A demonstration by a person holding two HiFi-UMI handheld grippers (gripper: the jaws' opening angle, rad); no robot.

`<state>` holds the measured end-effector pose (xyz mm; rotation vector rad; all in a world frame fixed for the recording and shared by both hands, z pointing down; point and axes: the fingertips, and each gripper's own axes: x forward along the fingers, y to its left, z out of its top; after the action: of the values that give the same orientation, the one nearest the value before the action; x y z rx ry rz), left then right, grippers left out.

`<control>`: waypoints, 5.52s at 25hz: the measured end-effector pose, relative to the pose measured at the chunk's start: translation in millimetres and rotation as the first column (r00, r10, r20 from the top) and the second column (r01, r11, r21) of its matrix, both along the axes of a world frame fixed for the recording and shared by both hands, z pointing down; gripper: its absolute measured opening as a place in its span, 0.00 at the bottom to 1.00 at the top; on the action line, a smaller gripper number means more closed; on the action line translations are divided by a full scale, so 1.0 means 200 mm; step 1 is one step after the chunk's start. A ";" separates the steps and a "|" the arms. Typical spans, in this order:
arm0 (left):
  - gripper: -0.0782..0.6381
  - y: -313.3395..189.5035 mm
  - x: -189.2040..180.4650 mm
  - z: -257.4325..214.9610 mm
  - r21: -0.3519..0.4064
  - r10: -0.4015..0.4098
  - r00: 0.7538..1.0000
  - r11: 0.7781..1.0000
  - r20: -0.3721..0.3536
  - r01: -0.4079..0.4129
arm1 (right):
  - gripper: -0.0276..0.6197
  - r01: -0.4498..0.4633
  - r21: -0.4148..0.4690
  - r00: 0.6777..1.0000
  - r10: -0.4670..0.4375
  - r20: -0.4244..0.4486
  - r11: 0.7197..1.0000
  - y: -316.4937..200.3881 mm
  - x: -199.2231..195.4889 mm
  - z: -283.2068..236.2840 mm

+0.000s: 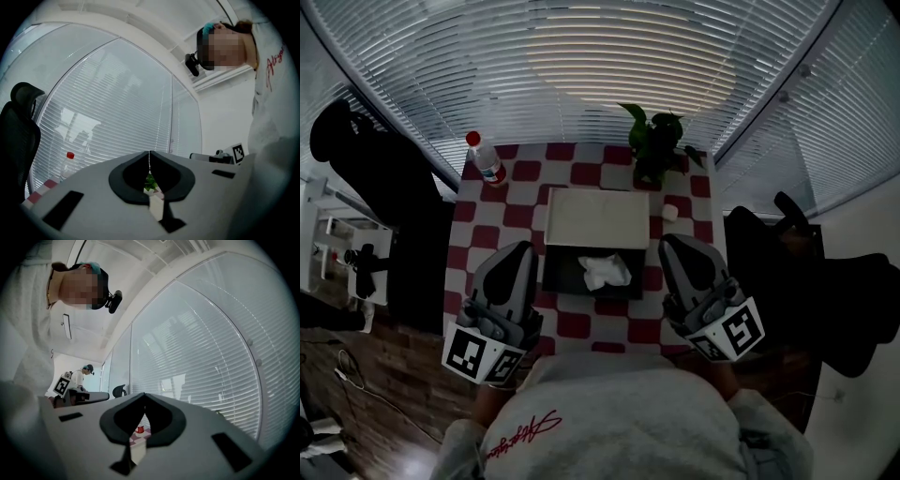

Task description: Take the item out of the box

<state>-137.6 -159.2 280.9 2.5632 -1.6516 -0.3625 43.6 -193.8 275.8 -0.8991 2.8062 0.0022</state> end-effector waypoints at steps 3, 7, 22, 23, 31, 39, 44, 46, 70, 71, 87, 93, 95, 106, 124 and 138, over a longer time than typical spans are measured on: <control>0.13 0.00 -0.01 0.00 0.002 -0.008 1.000 1.000 -0.003 0.008 | 0.06 0.016 0.002 1.000 -0.016 -0.008 1.000 0.00 -0.01 0.00; 0.13 0.00 0.00 0.01 -0.003 -0.006 1.000 1.000 0.000 0.006 | 0.06 0.031 0.001 0.999 -0.031 -0.009 1.000 0.00 -0.02 0.00; 0.13 0.05 -0.04 0.00 -0.009 -0.039 0.999 0.999 0.007 0.039 | 0.06 0.127 -0.052 0.985 -0.132 -0.114 0.991 0.03 -0.15 0.12; 0.13 0.05 -0.04 0.01 -0.011 -0.041 0.999 0.999 0.009 0.041 | 0.08 0.135 -0.056 0.983 -0.141 -0.119 0.989 0.03 -0.16 0.13; 0.13 0.09 -0.07 0.02 -0.019 -0.068 0.998 0.998 0.006 0.068 | 0.23 0.170 -0.031 0.948 -0.172 -0.268 0.985 0.08 -0.24 0.23; 0.13 0.13 -0.12 0.02 -0.020 -0.098 0.995 0.995 0.010 0.098 | 0.27 0.206 -0.087 0.908 -0.224 -0.354 0.975 0.10 -0.32 0.38; 0.13 0.16 -0.17 0.02 -0.021 -0.124 0.992 0.992 0.014 0.124 | 0.29 0.234 -0.107 0.890 -0.257 -0.376 0.966 0.10 -0.38 0.45; 0.13 0.16 -0.18 0.02 -0.020 -0.133 0.991 0.991 0.016 0.133 | 0.29 0.240 -0.117 0.882 -0.266 -0.388 0.964 0.11 -0.39 0.47; 0.13 0.23 -0.22 0.02 -0.023 -0.167 0.986 0.986 0.022 0.168 | 0.29 0.247 -0.214 0.812 -0.322 -0.487 0.945 0.12 -0.44 0.72; 0.13 0.24 -0.22 0.02 -0.022 -0.168 0.986 0.985 0.021 0.169 | 0.29 0.246 -0.215 0.807 -0.323 -0.495 0.945 0.12 -0.44 0.73; 0.13 0.25 -0.23 0.01 -0.017 -0.178 0.984 0.984 0.031 0.178 | 0.29 0.250 -0.252 0.766 -0.350 -0.540 0.935 0.13 -0.44 0.87; 0.13 0.25 -0.24 0.00 -0.018 -0.187 0.982 0.982 0.033 0.187 | 0.29 0.259 -0.257 0.751 -0.361 -0.552 0.931 0.13 -0.44 0.90; 0.13 0.26 -0.24 0.00 -0.018 -0.187 0.982 0.982 0.032 0.188 | 0.29 0.260 -0.259 0.746 -0.364 -0.558 0.930 0.14 -0.45 0.91; 0.13 0.26 -0.25 0.03 -0.031 -0.194 0.981 0.980 0.023 0.195 | 0.29 0.265 -0.298 0.731 -0.393 -0.558 0.917 0.14 -0.47 0.97; 0.13 0.27 -0.26 0.05 -0.037 -0.205 0.979 0.978 0.016 0.206 | 0.29 0.257 -0.345 0.679 -0.423 -0.600 0.903 0.15 -0.47 1.09; 0.13 0.26 -0.28 0.05 -0.038 -0.212 0.977 0.976 0.017 0.212 | 0.29 0.242 -0.372 0.649 -0.435 -0.625 0.896 0.13 -0.47 1.16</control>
<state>-192.9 -107.5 290.9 2.3713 -1.9229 -0.3219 -50.3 -167.1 507.4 -0.4211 3.7394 -0.1025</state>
